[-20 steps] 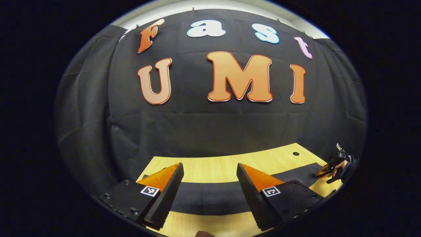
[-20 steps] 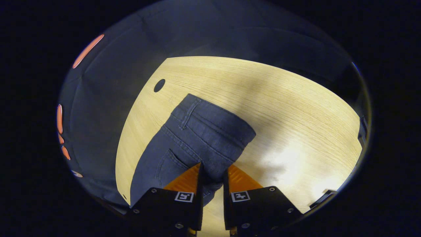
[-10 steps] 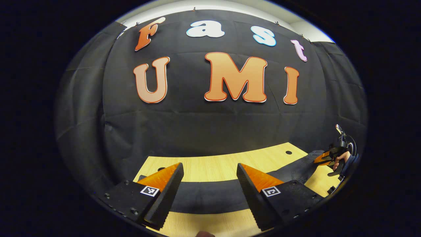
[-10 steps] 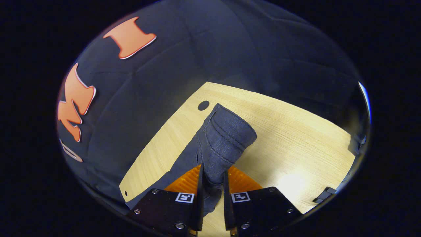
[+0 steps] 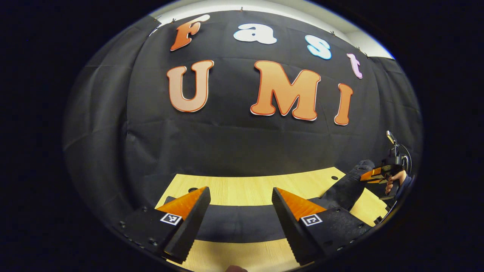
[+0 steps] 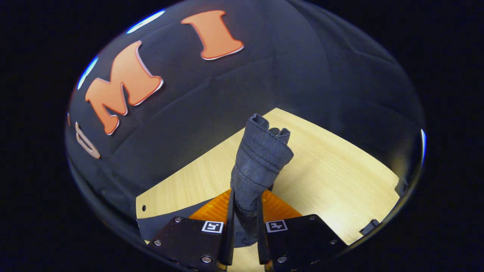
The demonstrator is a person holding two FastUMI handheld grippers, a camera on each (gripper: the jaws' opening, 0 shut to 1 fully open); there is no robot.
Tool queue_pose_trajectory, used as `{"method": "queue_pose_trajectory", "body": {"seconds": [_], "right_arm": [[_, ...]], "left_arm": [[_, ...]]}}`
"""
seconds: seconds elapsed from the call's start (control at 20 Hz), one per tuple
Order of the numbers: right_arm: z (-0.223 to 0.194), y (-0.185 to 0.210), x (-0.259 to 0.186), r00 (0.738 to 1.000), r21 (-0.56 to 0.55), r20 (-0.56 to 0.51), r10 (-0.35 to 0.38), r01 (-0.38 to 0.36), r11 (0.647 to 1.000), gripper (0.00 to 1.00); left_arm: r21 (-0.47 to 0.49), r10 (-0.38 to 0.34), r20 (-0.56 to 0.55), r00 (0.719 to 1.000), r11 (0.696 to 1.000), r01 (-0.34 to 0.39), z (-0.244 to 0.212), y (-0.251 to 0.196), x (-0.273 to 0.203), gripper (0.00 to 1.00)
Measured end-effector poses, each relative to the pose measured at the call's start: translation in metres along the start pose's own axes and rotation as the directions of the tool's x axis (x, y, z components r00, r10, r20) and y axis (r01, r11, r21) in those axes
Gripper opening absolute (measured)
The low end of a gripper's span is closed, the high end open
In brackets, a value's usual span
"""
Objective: Grasp the waist and the cuffs of the jeans and fold them to make the two legs overlap; first hold the waist and fold one-third of the jeans toward the cuffs, then hold the cuffs and fold the remaining one-third in the same direction to finish folding.
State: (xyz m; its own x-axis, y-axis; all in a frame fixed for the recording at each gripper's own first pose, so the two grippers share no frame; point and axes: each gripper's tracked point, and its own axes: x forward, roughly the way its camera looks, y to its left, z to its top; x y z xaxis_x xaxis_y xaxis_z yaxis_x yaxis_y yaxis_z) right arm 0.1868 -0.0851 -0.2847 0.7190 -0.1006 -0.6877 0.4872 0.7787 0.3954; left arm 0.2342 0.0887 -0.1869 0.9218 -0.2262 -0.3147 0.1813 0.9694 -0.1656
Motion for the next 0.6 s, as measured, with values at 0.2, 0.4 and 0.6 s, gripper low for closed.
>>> {"method": "queue_pose_trajectory", "body": {"seconds": [0.2, 0.4, 0.6], "right_arm": [[-0.006, 0.043, -0.013, 0.998, -0.108, 0.007, 0.059, -0.058, 0.993, 0.26], [-0.027, 0.091, -0.016, 0.993, -0.213, -0.015, 0.117, -0.118, 0.970, 0.26], [-0.065, 0.145, -0.014, 0.982, -0.298, -0.073, 0.172, -0.186, 0.936, 0.26]], "left_arm": [[-0.027, 0.022, -0.004, 1.000, 0.999, -0.022, -0.002, 0.018, -0.004, 0.98], [-0.044, 0.045, -0.007, 0.999, 0.998, -0.046, -0.004, 0.034, -0.009, 0.98], [-0.052, 0.080, -0.020, 0.997, 0.995, -0.081, -0.009, 0.052, -0.015, 0.98]]}}
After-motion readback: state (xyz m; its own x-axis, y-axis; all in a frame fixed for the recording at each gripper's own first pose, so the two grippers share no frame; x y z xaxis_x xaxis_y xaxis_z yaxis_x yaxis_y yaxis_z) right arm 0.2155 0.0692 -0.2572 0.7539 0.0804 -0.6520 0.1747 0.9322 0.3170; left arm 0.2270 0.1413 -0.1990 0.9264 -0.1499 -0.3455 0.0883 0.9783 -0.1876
